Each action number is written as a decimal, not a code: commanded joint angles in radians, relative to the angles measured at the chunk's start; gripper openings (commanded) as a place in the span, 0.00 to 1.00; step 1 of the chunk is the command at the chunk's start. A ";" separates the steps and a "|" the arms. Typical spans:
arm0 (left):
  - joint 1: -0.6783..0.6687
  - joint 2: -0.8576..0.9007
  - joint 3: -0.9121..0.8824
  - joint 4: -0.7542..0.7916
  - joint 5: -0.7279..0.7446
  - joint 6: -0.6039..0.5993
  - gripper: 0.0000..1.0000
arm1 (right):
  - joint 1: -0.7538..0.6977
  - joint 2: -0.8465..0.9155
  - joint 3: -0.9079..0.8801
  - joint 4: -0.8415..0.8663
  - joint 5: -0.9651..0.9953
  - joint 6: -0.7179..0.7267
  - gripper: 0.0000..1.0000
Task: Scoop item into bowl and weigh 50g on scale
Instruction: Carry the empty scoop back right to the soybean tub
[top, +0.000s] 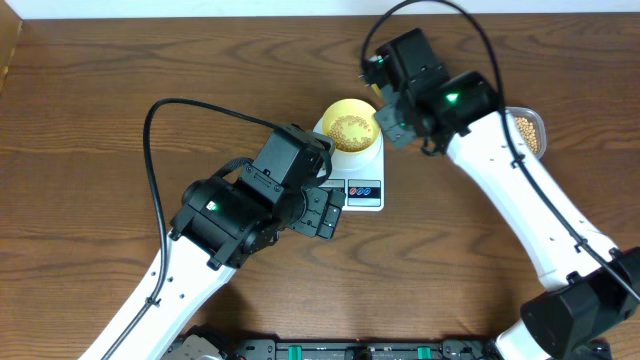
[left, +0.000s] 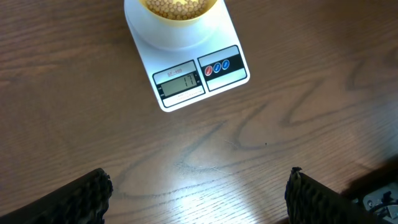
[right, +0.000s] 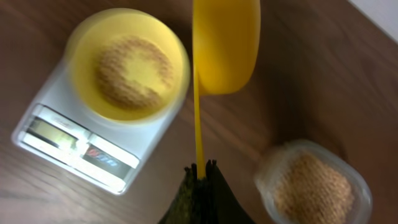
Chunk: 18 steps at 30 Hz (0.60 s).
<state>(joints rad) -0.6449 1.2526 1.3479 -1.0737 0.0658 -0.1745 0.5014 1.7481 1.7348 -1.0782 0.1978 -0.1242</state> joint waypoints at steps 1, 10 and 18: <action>0.004 -0.013 0.032 -0.003 0.001 0.021 0.92 | -0.060 0.004 0.048 -0.059 0.122 0.108 0.01; 0.004 -0.013 0.032 -0.003 0.001 0.021 0.92 | -0.249 0.003 0.058 -0.278 0.141 0.326 0.01; 0.004 -0.013 0.032 -0.003 0.001 0.021 0.92 | -0.354 0.003 0.050 -0.334 0.140 0.434 0.01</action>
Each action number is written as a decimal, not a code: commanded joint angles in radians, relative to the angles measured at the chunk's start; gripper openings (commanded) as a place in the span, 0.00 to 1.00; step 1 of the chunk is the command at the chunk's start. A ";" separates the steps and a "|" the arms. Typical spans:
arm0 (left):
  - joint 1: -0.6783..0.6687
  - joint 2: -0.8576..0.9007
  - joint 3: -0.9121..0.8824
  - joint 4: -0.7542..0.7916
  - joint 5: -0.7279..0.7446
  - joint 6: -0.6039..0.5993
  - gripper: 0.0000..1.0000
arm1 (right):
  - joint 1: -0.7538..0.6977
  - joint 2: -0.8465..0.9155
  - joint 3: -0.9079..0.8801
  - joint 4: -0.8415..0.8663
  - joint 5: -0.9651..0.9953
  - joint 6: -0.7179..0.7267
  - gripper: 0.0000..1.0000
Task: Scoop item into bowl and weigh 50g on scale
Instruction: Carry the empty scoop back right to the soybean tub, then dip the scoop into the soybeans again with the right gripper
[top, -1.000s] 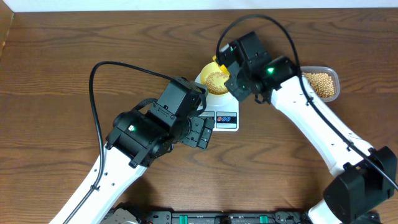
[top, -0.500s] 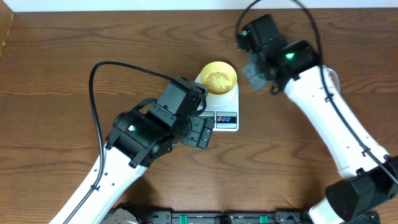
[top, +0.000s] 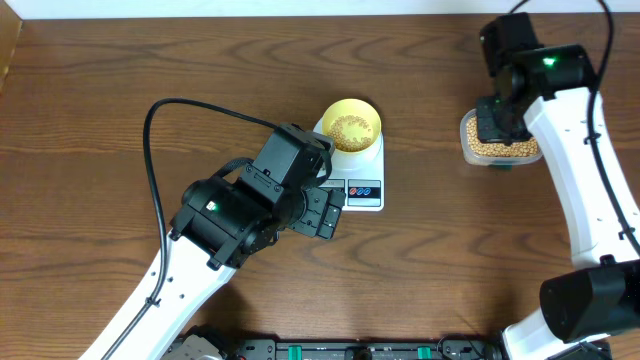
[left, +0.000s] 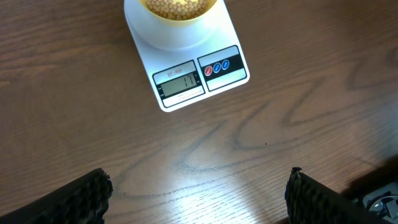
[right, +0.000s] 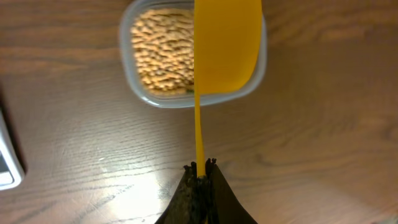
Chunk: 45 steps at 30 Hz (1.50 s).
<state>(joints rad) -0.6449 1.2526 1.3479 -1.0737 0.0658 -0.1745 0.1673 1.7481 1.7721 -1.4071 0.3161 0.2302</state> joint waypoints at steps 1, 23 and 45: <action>0.004 -0.013 0.032 -0.003 0.001 0.021 0.92 | -0.026 0.003 0.011 -0.009 0.022 0.089 0.01; 0.004 -0.013 0.032 -0.003 0.001 0.021 0.92 | -0.050 0.005 -0.186 0.076 0.014 0.182 0.01; 0.004 -0.013 0.032 -0.003 0.001 0.021 0.92 | -0.146 0.005 -0.361 0.276 -0.063 0.173 0.01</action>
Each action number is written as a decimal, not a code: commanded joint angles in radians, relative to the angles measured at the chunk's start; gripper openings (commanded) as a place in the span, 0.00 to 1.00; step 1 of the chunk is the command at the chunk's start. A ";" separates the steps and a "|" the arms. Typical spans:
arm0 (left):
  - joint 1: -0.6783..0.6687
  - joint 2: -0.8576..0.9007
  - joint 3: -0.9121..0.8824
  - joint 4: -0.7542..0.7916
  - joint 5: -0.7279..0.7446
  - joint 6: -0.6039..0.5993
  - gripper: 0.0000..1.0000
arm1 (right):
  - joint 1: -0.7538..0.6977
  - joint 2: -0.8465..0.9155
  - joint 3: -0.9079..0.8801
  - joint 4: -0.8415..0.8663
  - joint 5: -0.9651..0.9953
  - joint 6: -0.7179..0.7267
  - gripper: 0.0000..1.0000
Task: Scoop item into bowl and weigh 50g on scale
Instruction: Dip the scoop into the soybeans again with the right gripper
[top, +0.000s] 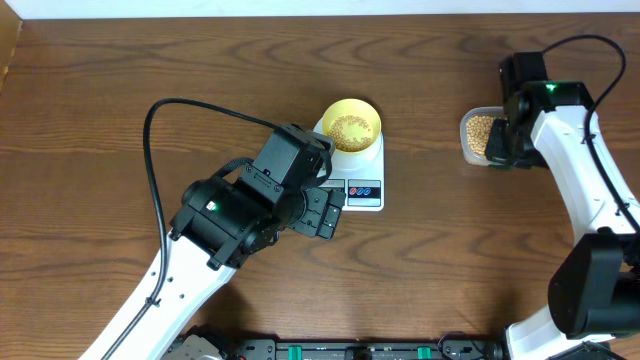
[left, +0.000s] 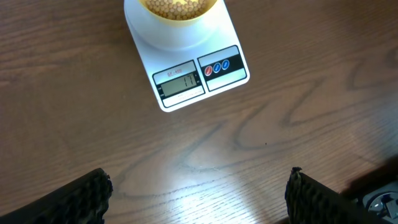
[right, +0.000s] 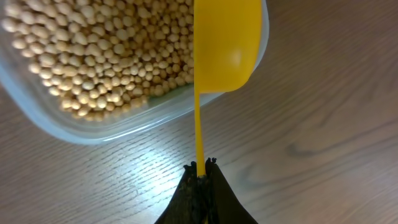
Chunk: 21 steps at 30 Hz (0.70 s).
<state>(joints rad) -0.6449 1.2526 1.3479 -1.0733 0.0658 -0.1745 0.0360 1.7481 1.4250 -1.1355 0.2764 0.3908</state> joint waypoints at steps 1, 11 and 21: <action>0.004 -0.013 0.032 -0.003 0.001 0.021 0.92 | -0.018 0.005 -0.017 0.007 -0.036 0.012 0.01; 0.004 -0.013 0.032 -0.003 0.001 0.021 0.92 | -0.024 0.013 -0.021 0.042 -0.051 0.004 0.01; 0.004 -0.013 0.032 -0.003 0.001 0.021 0.92 | -0.024 0.088 -0.021 0.018 -0.112 -0.006 0.01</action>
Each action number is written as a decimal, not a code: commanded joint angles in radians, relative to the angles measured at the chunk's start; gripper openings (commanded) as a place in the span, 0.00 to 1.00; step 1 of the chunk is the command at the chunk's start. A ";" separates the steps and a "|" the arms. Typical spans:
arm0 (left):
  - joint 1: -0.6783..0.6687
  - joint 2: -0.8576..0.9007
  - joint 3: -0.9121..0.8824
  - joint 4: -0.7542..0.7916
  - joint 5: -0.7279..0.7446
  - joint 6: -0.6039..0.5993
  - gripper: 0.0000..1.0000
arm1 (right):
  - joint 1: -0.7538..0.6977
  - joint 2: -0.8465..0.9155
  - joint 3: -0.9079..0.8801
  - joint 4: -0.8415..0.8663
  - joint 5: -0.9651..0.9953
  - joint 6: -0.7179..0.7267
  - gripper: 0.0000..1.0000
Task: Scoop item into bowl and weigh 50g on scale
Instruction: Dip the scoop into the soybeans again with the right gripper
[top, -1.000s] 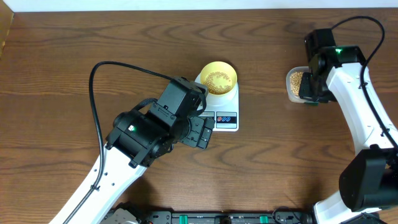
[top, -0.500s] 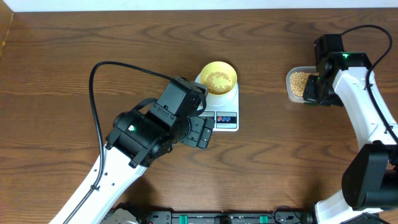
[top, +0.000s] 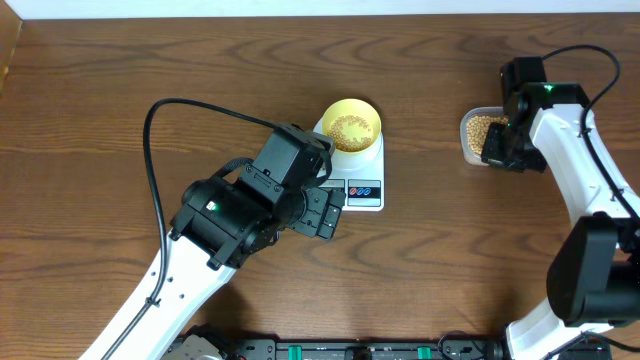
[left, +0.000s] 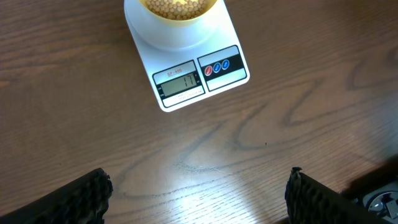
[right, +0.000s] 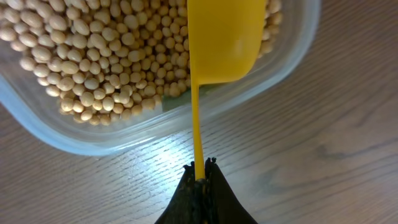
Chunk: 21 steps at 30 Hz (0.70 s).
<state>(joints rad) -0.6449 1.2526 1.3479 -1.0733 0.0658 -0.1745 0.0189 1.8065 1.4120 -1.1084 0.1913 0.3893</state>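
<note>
A yellow bowl (top: 350, 126) holding some beans sits on the white scale (top: 361, 190), whose display (left: 180, 83) is lit. My right gripper (right: 200, 165) is shut on the handle of a yellow scoop (right: 224, 40), whose empty bowl hangs just over the beans in the clear container (right: 74, 134). That container (top: 476, 134) stands at the table's right. My left gripper (left: 199, 193) is open above bare wood in front of the scale, with nothing between its fingers (left: 74, 196).
Brown wooden table (top: 100, 120) all around. The left arm (top: 240, 215) lies across the middle front, next to the scale. A black rail (top: 350, 350) runs along the front edge.
The scoop has shifted a little further over the beans in the container. The left arm, bowl and scale have not moved.
My right gripper held the empty scoop beside the bowl on the scale. Then it was over the bean container at the right. Then it hung lower, close to the beans at the container's edge, and now further over them. The left gripper stayed open throughout.
</note>
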 joint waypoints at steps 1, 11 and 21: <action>0.004 -0.013 0.032 -0.003 0.001 0.021 0.92 | -0.007 0.035 -0.008 -0.010 -0.037 -0.005 0.01; 0.004 -0.013 0.032 -0.003 0.001 0.021 0.92 | -0.007 0.036 -0.006 -0.061 -0.206 -0.055 0.01; 0.004 -0.013 0.032 -0.003 0.001 0.021 0.92 | -0.030 0.036 0.019 -0.066 -0.289 -0.100 0.01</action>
<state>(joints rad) -0.6449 1.2526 1.3479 -1.0737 0.0658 -0.1745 0.0082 1.8347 1.4128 -1.1572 -0.0280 0.3244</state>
